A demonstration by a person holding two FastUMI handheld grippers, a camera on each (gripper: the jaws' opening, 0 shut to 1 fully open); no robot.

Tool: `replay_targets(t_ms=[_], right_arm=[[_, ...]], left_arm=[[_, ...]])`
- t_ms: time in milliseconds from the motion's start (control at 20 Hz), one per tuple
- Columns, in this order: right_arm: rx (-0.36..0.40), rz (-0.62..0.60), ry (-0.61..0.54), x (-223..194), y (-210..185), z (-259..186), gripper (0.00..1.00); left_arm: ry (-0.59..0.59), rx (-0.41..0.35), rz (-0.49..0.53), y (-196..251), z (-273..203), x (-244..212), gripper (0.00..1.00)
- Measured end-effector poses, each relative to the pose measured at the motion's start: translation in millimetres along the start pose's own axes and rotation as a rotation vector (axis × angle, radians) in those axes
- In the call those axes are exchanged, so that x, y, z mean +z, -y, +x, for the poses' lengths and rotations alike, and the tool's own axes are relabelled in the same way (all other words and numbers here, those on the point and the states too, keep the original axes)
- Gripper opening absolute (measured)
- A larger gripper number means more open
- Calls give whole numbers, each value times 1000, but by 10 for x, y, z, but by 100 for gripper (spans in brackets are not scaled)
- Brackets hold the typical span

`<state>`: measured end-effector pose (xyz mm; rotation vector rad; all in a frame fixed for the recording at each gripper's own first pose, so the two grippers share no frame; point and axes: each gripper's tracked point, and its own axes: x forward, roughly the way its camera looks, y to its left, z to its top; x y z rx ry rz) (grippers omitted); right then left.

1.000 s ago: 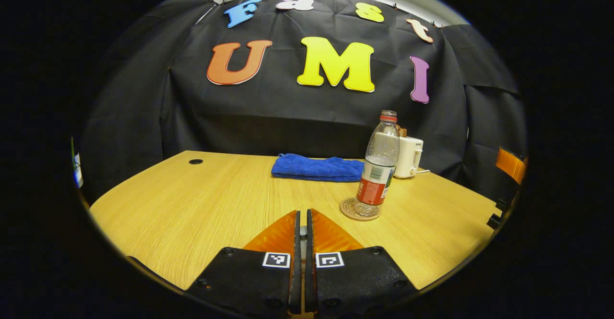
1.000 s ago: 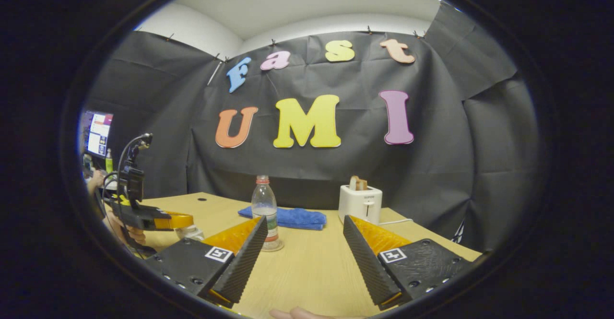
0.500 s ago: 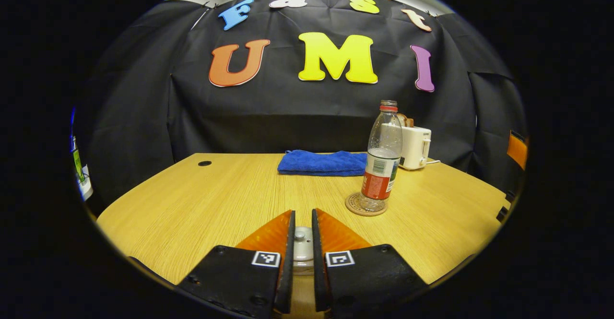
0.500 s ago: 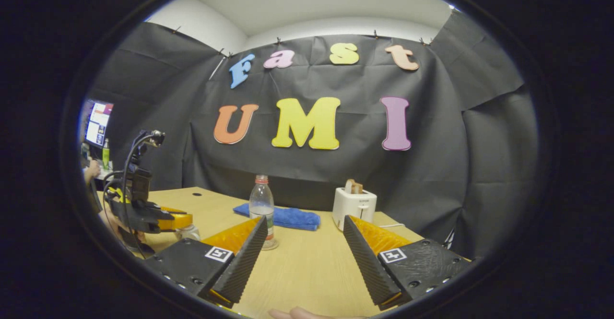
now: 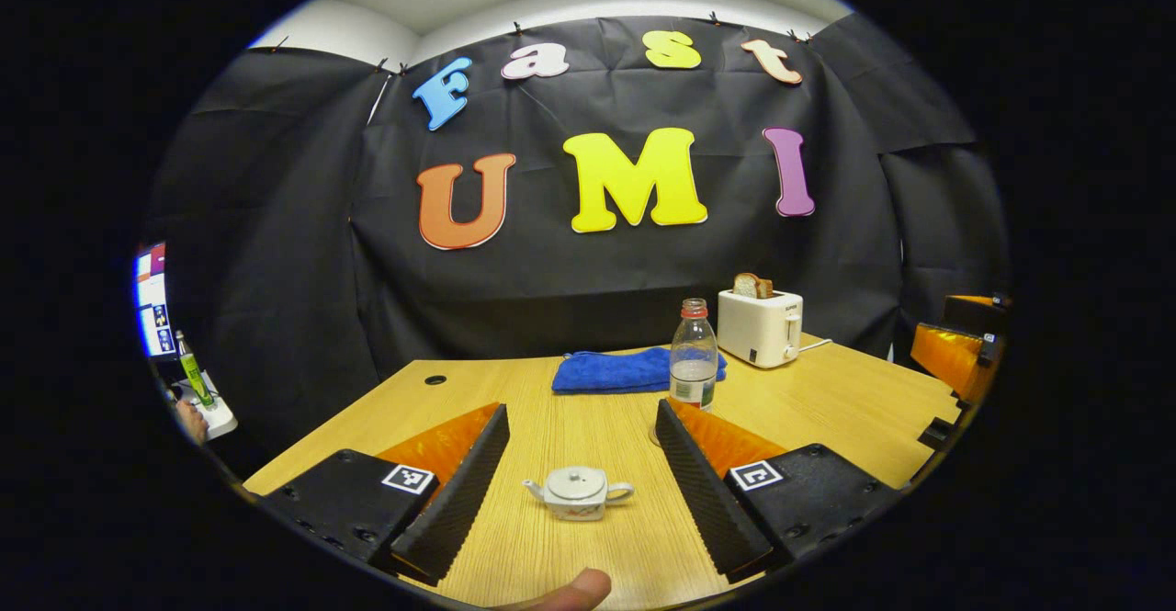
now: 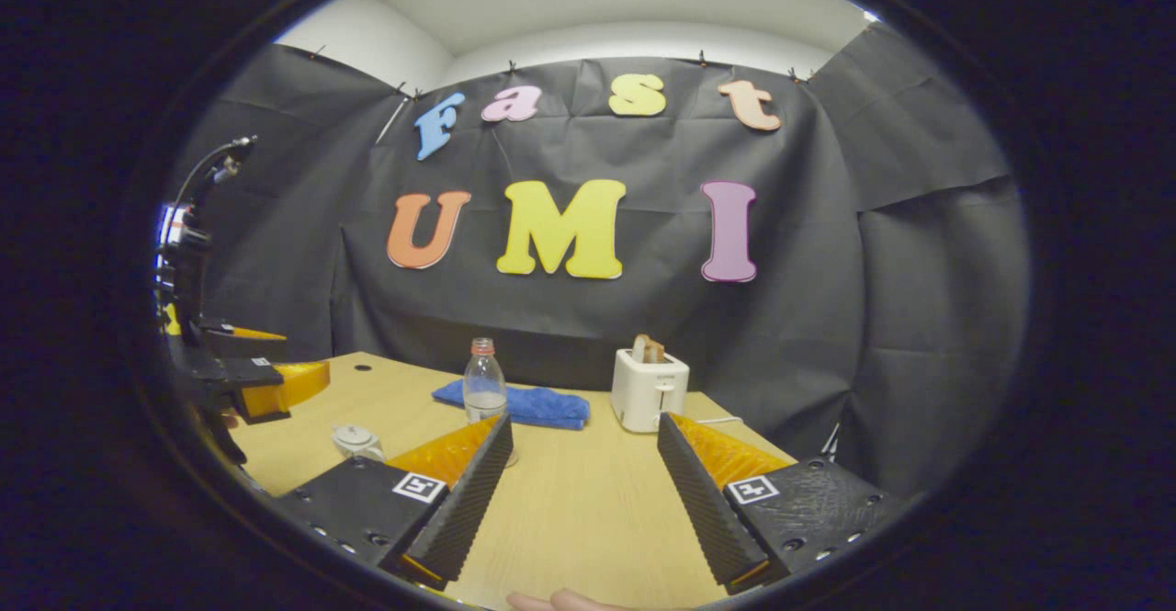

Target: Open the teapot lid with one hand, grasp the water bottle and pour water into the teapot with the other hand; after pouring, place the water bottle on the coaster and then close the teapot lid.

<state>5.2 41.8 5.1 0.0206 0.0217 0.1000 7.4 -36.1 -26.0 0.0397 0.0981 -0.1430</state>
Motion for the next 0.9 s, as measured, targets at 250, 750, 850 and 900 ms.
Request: replay_targets(t_ms=[250, 750, 850, 900], right_arm=[[-28, -4, -8, 134, 130, -185, 95], [-10, -35, -5, 130, 74, -207, 95], [-15, -37, -8, 118, 78, -187, 95], [-13, -38, -9, 110, 73, -178, 95]], left_arm=[[34, 8, -58, 26, -365, 238, 99], [66, 24, -42, -2, -383, 254, 99], [58, 35, -42, -25, -352, 228, 99], [65, 31, -35, -9, -349, 247, 99]])
